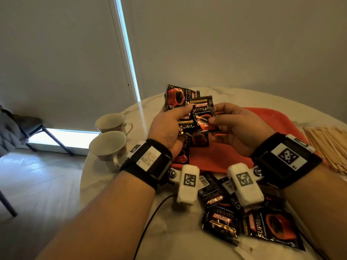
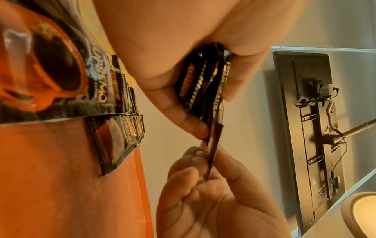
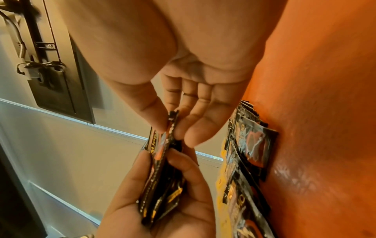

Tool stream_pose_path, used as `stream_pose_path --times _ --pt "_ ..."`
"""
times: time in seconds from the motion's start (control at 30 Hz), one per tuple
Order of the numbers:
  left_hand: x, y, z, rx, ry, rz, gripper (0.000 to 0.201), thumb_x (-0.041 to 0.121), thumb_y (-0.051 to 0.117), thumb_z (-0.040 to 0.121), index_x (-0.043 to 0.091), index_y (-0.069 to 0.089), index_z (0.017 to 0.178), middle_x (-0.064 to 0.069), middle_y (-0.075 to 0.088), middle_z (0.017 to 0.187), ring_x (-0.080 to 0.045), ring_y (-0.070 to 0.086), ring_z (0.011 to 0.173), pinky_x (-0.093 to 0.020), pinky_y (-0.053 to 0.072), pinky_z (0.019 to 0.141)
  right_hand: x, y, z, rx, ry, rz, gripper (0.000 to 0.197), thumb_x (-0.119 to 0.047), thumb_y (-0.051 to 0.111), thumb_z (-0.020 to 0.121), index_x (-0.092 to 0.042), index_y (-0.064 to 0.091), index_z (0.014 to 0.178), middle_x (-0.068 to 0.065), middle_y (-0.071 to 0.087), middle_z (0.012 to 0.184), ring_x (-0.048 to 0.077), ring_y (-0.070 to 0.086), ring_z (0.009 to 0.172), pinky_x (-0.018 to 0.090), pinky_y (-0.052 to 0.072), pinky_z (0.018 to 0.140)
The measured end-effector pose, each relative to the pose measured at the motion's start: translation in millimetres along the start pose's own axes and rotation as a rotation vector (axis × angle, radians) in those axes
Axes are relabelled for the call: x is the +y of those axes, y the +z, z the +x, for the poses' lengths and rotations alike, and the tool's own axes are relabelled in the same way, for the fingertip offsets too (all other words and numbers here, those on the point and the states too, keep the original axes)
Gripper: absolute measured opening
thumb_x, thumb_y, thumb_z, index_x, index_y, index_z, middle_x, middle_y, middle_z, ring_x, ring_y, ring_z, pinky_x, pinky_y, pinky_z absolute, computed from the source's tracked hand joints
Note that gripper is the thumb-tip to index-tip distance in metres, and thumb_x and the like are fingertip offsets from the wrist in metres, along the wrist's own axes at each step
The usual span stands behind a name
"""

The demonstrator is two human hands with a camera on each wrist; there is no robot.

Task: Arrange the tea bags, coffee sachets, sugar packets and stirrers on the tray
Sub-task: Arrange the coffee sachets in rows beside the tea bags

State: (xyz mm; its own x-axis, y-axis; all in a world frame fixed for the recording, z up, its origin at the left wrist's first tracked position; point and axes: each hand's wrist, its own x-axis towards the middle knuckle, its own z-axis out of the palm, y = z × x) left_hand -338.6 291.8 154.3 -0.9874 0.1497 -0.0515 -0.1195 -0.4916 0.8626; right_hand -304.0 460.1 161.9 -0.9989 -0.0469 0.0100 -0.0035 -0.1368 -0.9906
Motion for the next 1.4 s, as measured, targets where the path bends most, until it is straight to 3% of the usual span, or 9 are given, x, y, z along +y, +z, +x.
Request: stream_pose_path --times 0.17,0.27,0.4,0.57,0.7,0.8,0.87,1.1,1.4 --pt "-1.4 -1.4 0.0 -0.002 0.035 0.105 0.028 -0.001 0.062 0.092 0.011 0.066 0.117 -0.017 0.076 0.104 -0.039 0.074 0.095 -0.055 0.061 0.083 4.8 3.1 2.8 0.065 0.004 0.029 0.026 0.0 0.059 0.095 -0.011 0.061 0.118 0.007 0.073 0.095 0.018 0.07 0.074 0.032 0.056 0.059" --pt "-3.0 -2.7 -2.1 -0.094 0.071 0.184 0.033 -0.007 0.062 0.09 0.014 0.063 0.116 -0.016 0.075 0.103 -0.035 0.075 0.086 -0.044 0.061 0.069 7.1 5.4 2.7 0.113 0.01 0.028 0.021 -0.002 0.059 0.095 -0.01 0.063 0.113 0.006 0.072 0.087 0.012 0.064 0.057 0.033 0.054 0.061" --pt "-3.0 -3.7 -4.0 -0.121 0.1 0.231 0.04 -0.013 0.068 0.084 0.01 0.062 0.116 -0.013 0.076 0.097 -0.031 0.076 0.084 -0.043 0.062 0.068 7.1 4.2 3.4 0.125 0.02 -0.002 0.019 -0.004 0.063 0.091 -0.01 0.062 0.109 0.012 0.065 0.088 0.013 0.061 0.051 0.036 0.053 0.065" --pt "1.1 -3.3 -6.4 -0.141 0.062 0.219 0.041 -0.02 0.063 0.081 0.008 0.061 0.112 -0.018 0.073 0.101 -0.038 0.074 0.094 -0.045 0.062 0.068 3.4 2.2 5.8 0.201 0.046 0.044 0.021 -0.024 0.062 0.095 -0.009 0.066 0.109 0.013 0.065 0.097 0.02 0.062 0.066 0.032 0.054 0.057" --pt "5.0 -2.9 -8.0 -0.109 0.026 0.144 0.032 -0.017 0.062 0.084 0.007 0.064 0.106 -0.014 0.076 0.09 -0.033 0.076 0.085 -0.043 0.062 0.068 1.2 1.8 5.1 0.201 0.041 0.063 0.028 -0.032 0.06 0.099 -0.01 0.069 0.112 0.009 0.067 0.094 0.02 0.061 0.073 0.032 0.056 0.056" --pt "5.8 -2.9 -6.6 -0.056 -0.016 0.117 0.033 -0.011 0.065 0.088 0.002 0.065 0.118 -0.014 0.079 0.097 -0.03 0.077 0.082 -0.038 0.062 0.064 -1.8 2.9 0.4 0.129 -0.02 -0.007 0.005 -0.011 0.066 0.096 -0.009 0.07 0.096 0.01 0.067 0.091 0.02 0.062 0.076 0.034 0.061 0.064" --pt "4.7 -2.7 -3.2 -0.009 -0.024 0.086 0.037 -0.006 0.067 0.09 0.0 0.063 0.126 -0.02 0.077 0.11 -0.033 0.077 0.087 -0.037 0.063 0.062 -0.6 2.2 1.0 0.143 -0.035 -0.015 0.008 0.0 0.066 0.093 -0.008 0.067 0.089 0.009 0.067 0.085 0.018 0.065 0.073 0.032 0.061 0.066" --pt "10.9 -10.4 10.3 0.188 0.053 -0.063 0.037 -0.001 0.069 0.09 0.0 0.062 0.127 -0.017 0.077 0.099 -0.03 0.077 0.078 -0.038 0.063 0.063 13.5 -12.7 5.1 0.279 0.23 -0.135 0.014 0.004 0.072 0.086 -0.006 0.065 0.093 0.004 0.067 0.064 0.01 0.061 0.048 0.028 0.054 0.052" --pt "11.2 -12.3 12.7 0.235 0.041 -0.071 0.04 -0.003 0.069 0.089 0.003 0.061 0.128 -0.022 0.075 0.112 -0.031 0.077 0.081 -0.038 0.063 0.064 15.2 -7.4 5.6 0.226 0.377 -0.26 0.013 0.006 0.068 0.089 0.004 0.068 0.102 0.014 0.069 0.078 0.02 0.067 0.065 0.03 0.058 0.059"
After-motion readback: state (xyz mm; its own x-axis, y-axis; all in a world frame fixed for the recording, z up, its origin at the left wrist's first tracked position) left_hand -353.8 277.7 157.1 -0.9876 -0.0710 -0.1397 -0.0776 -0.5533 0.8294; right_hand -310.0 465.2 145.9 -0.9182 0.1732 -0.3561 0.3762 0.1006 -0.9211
